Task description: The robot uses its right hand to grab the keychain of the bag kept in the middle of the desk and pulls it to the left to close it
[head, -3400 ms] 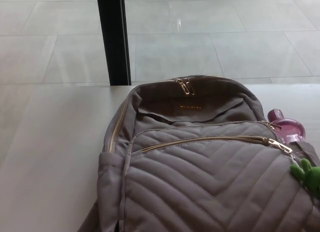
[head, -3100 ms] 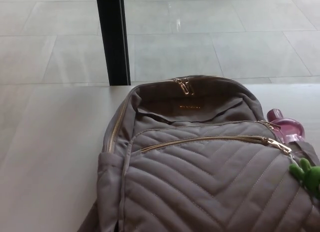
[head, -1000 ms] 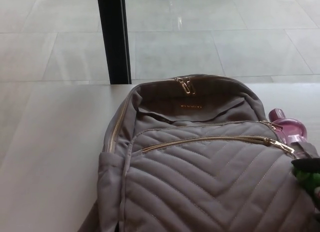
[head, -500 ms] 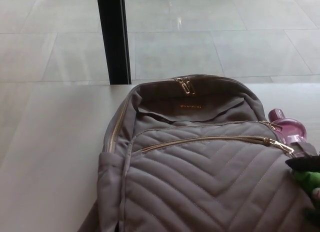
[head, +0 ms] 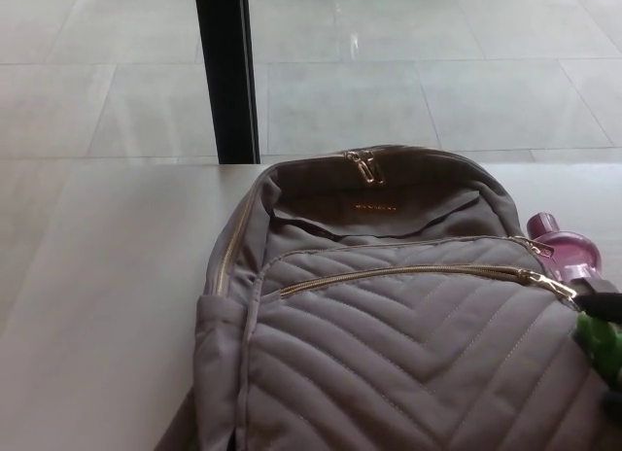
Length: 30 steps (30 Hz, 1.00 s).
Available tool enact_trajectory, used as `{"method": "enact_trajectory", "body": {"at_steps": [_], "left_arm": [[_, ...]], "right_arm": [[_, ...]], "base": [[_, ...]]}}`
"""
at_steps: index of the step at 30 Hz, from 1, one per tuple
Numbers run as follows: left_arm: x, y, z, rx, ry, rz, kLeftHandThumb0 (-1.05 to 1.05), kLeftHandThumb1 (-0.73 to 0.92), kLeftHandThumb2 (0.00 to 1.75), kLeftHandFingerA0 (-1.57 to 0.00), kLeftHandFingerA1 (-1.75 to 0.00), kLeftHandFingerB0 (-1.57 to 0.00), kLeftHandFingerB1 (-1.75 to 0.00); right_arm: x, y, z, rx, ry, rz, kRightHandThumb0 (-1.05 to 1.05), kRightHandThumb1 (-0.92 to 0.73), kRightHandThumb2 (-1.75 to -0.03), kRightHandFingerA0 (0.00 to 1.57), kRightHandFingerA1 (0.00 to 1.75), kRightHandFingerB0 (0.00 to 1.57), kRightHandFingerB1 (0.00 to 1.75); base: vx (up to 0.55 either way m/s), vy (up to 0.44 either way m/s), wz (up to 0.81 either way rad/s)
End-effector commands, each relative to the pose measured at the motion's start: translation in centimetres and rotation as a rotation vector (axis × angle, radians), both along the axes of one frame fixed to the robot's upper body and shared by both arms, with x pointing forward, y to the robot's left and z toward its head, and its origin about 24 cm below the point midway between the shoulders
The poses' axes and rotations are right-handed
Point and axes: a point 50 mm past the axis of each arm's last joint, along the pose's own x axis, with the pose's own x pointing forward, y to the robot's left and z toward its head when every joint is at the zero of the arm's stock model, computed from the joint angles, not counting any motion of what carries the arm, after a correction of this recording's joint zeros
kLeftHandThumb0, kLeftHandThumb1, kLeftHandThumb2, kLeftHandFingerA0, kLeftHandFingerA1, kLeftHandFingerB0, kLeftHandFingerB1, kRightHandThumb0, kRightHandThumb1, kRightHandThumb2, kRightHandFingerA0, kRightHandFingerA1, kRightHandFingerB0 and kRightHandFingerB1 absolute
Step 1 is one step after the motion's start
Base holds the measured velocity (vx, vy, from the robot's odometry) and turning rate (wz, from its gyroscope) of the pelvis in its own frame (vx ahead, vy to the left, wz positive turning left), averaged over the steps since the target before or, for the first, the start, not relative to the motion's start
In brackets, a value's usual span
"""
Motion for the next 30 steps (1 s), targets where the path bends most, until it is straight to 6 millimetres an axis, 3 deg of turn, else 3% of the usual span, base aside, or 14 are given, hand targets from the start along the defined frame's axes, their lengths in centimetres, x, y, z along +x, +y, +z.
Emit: {"method": "enact_trajectory", "body": {"at_steps": [1,8,17,22,27,30], "left_arm": [[0.0,0.0,0.0,0.013,-0.015,0.011,-0.81,0.92,0.8,-0.61,-0.56,-0.5,-0.45],[-0.4,0.1,0.2,0.022,-0.023,-0.007,-0.84,0.92,0.84,-0.58,-0.54,-0.48,-0.45],[-0.3,0.4,0.5,0.031,-0.022,-0.028,-0.82,0.92,0.82,-0.58,-0.55,-0.49,-0.45],[-0.5,0.2,0.3,0.025,-0.018,-0.027,-0.8,0.92,0.79,-0.59,-0.55,-0.51,-0.45],[-0.7,0.3,0.4,0.03,-0.018,-0.036,-0.81,0.92,0.79,-0.57,-0.56,-0.49,-0.45],[-0.6,0.3,0.5,0.033,-0.014,-0.038,-0.81,0.92,0.79,-0.6,-0.54,-0.52,-0.43]], "right_arm": [[-0.2,-0.9,-0.7,0.037,0.064,-0.094,-0.49,-0.62,-0.58,0.32,0.77,0.43,0.35],[-0.4,-1.3,-1.0,-0.093,0.098,-0.115,-0.5,-0.63,-0.59,0.28,0.89,0.41,0.35],[-0.9,-2.5,-1.2,-0.177,0.161,-0.102,-0.4,-0.63,-0.58,0.32,0.83,0.44,0.33],[-1.1,-2.6,-1.3,-0.235,0.204,-0.071,-0.4,-0.63,-0.58,0.32,0.9,0.42,0.33],[-0.8,-3.0,-1.8,-0.255,0.239,-0.075,-0.35,-0.61,-0.57,0.34,1.14,0.46,0.33],[-0.6,-3.1,-1.9,-0.26,0.249,-0.077,-0.37,-0.61,-0.57,0.34,1.15,0.46,0.34]], "base": [[0.0,0.0,0.0],[0.0,0.0,0.0],[0.0,0.0,0.0],[0.0,0.0,0.0],[0.0,0.0,0.0],[0.0,0.0,0.0]]}}
